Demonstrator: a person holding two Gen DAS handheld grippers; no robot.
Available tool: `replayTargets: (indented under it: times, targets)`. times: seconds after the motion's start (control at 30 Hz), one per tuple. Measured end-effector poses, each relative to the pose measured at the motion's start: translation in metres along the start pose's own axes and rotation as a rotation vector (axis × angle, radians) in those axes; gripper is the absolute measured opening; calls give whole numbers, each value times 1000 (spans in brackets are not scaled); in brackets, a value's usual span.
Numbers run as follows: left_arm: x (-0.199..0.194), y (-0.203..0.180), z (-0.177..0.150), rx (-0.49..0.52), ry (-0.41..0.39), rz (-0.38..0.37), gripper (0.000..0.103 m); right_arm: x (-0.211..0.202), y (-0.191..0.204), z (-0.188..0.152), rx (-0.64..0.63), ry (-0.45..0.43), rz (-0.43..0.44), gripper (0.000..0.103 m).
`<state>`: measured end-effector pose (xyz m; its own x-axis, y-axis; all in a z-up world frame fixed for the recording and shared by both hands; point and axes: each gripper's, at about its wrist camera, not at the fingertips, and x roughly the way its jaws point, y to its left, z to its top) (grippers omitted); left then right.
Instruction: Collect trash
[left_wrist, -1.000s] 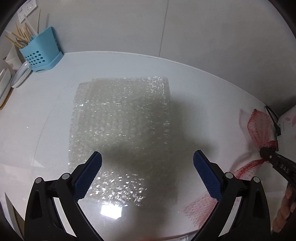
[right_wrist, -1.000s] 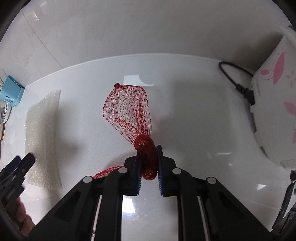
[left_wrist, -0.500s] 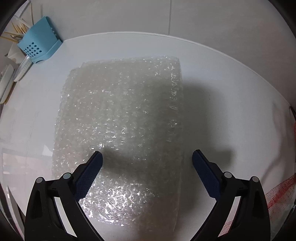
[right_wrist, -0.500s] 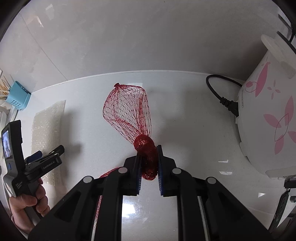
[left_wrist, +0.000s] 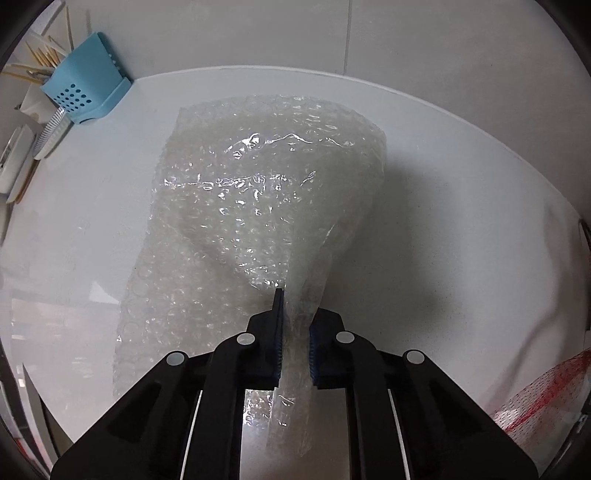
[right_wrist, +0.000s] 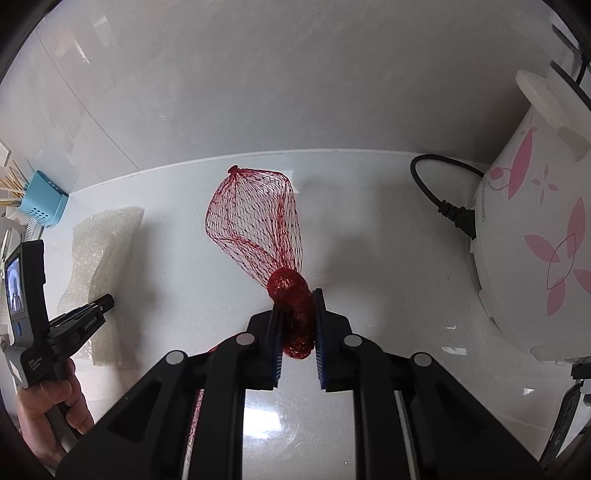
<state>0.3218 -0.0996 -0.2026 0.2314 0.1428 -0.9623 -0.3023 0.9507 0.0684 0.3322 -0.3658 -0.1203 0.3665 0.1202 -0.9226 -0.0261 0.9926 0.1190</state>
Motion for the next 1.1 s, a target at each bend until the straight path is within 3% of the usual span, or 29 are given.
replayTargets:
  times: [0.33, 0.53, 1.1]
  targets:
    - [-37, 9, -8, -14, -87, -25, 9, -23, -4, 1, -2, -56, 29, 13]
    - [-81, 17, -11, 2, -171, -57, 9, -62, -2, -3, 11, -152, 30, 13]
    - [-195, 71, -92, 98, -319, -204, 9, -187, 49, -109, 70, -371, 7, 13]
